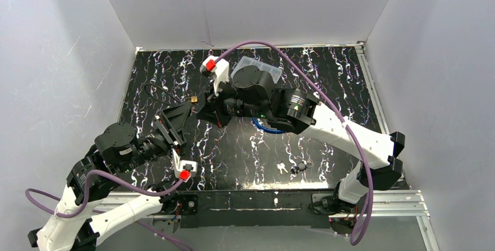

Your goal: Unlock with the key

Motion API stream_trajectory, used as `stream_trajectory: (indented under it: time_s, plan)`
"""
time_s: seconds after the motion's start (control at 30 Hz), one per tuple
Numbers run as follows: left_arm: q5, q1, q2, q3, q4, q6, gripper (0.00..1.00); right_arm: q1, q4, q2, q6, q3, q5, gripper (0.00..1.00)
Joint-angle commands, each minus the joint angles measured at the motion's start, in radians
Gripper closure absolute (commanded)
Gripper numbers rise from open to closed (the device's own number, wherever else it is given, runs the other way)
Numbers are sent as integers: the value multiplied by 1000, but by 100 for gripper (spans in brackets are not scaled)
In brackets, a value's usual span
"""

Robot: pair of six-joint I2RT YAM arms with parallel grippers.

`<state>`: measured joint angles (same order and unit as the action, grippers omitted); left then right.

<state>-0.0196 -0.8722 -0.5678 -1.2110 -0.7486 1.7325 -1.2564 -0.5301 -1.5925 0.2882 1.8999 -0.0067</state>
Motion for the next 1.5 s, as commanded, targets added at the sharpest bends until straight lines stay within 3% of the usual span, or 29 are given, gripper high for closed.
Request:
stream_trajectory:
  time_s: [0.0, 0.27, 0.43, 0.8, 1.0, 1.47]
  plan:
    - [-117, -5, -28, -23, 38, 31, 100, -18, 48, -20, 0, 29, -18, 99]
    - [-97, -5, -72, -68, 44, -85, 100, -42, 49, -62, -30, 95, 60, 99]
    - [-71, -5, -100, -101, 60, -167, 100, -51, 119, -41, -22, 29, 75, 99]
    - [-139, -5, 5, 47, 25, 102, 100, -51, 121, -52, -31, 85, -34, 99]
    - [-128, -5, -17, 39, 61, 116, 100, -42, 115, -59, 28, 102, -89, 99]
    - [3, -5, -35, 65, 143, 91, 100, -45, 183, -73, 73, 83, 91, 99]
